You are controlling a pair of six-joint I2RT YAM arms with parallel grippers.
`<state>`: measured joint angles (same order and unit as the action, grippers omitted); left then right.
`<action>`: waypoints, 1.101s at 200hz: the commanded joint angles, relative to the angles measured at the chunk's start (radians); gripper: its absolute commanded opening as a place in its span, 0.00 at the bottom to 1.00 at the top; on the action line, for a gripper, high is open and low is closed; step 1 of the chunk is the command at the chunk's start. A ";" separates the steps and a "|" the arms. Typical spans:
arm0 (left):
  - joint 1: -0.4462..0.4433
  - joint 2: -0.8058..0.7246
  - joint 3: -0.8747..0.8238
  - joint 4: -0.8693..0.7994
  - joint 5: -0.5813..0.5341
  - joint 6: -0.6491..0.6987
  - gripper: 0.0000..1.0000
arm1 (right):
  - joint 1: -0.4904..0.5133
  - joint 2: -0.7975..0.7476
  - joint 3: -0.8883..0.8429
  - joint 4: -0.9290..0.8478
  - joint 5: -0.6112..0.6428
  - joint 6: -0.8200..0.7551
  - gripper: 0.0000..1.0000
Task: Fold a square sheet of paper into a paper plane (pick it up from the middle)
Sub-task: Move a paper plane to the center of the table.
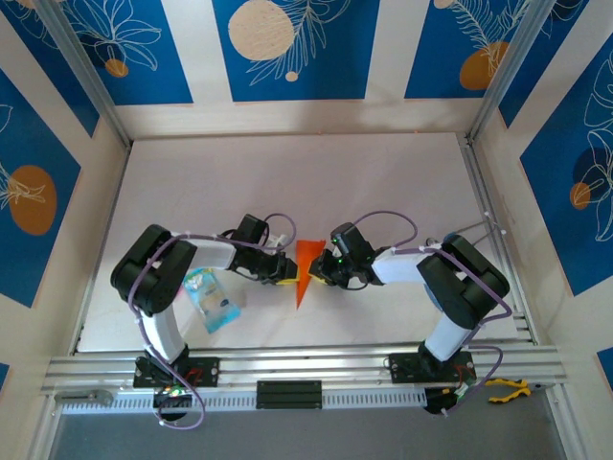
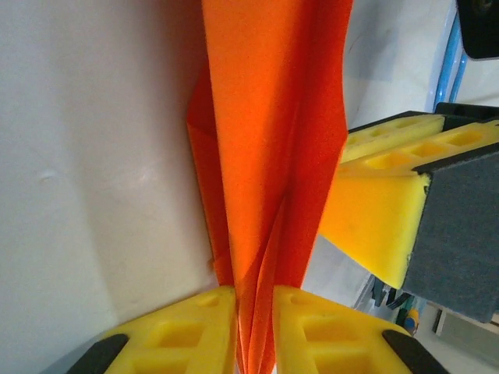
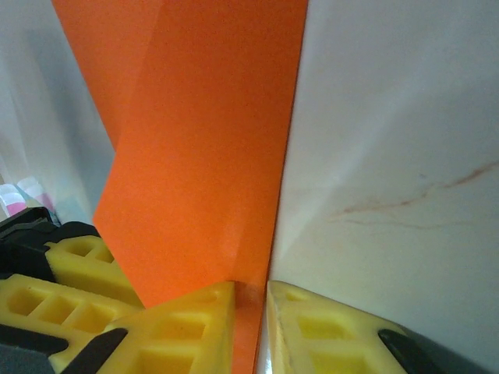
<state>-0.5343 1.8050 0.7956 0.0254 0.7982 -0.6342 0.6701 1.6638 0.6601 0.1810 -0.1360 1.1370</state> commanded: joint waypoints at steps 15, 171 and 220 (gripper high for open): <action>0.004 0.028 -0.002 0.056 0.057 -0.025 0.20 | 0.009 0.023 -0.008 0.050 -0.039 0.021 0.18; -0.012 -0.119 0.069 -0.192 -0.175 0.091 0.11 | 0.004 -0.131 -0.016 -0.005 0.001 -0.002 0.29; -0.029 -0.121 0.079 -0.211 -0.198 0.091 0.11 | 0.021 -0.077 0.059 -0.006 -0.027 -0.017 0.41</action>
<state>-0.5514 1.7081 0.8501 -0.1364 0.6262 -0.5667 0.6769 1.5543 0.6640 0.1879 -0.1394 1.1416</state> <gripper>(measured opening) 0.115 0.400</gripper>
